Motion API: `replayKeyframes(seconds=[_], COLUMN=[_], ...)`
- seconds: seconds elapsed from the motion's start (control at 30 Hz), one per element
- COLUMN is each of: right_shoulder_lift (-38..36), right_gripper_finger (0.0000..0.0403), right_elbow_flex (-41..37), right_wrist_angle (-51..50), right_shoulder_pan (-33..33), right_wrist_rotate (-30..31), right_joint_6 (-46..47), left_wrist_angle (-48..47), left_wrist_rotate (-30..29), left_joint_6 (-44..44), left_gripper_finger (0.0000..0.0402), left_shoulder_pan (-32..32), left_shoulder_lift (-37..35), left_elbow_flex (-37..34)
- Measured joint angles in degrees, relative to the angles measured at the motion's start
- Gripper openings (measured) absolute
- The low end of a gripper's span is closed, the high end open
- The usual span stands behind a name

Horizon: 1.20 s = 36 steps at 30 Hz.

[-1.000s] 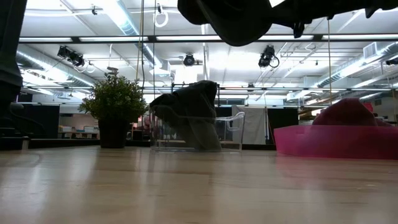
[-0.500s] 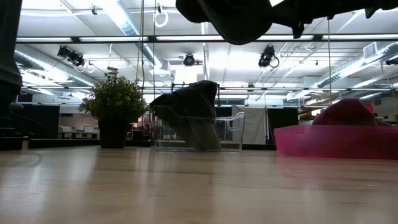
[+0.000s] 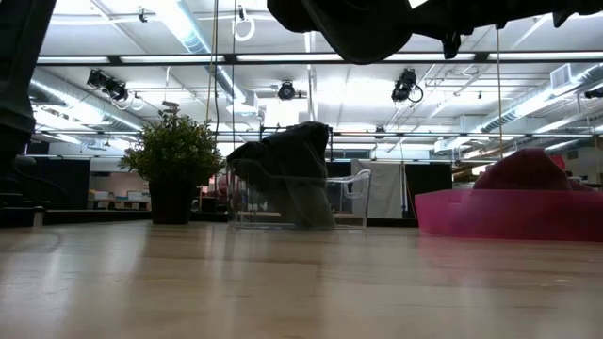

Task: Pick & Place hat
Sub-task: Put the black cap into the transparent bin

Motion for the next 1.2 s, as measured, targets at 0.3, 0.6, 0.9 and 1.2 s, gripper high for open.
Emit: replayKeyframes(seconds=[0.3,0.6,0.9,1.2], right_shoulder_lift=[0.0,-0.04,-1.97,-8.93], right_gripper_finger=[0.0006,0.0103,0.0273,0.031], right_elbow_flex=[0.0,0.0,-0.02,-0.02], right_wrist_angle=[-0.02,0.03,-0.27,-5.9], right_shoulder_pan=[0.0,0.0,0.0,-0.04], right_wrist_rotate=[0.2,0.13,-3.24,0.07], right_joint_6=[0.0,5.7,12.06,14.71], left_wrist_angle=[6.8,6.99,9.6,9.59], left_wrist_rotate=[-4.92,-7.04,-12.31,-5.19], left_joint_6=[6.66,16.32,39.15,54.64], left_gripper_finger=[0.0174,0.0009,0.0006,0.0006], left_shoulder_pan=[1.38,0.56,-0.74,-0.73], left_shoulder_lift=[0.33,0.49,0.36,0.46], left_elbow_flex=[-0.03,-0.03,0.02,0.06])
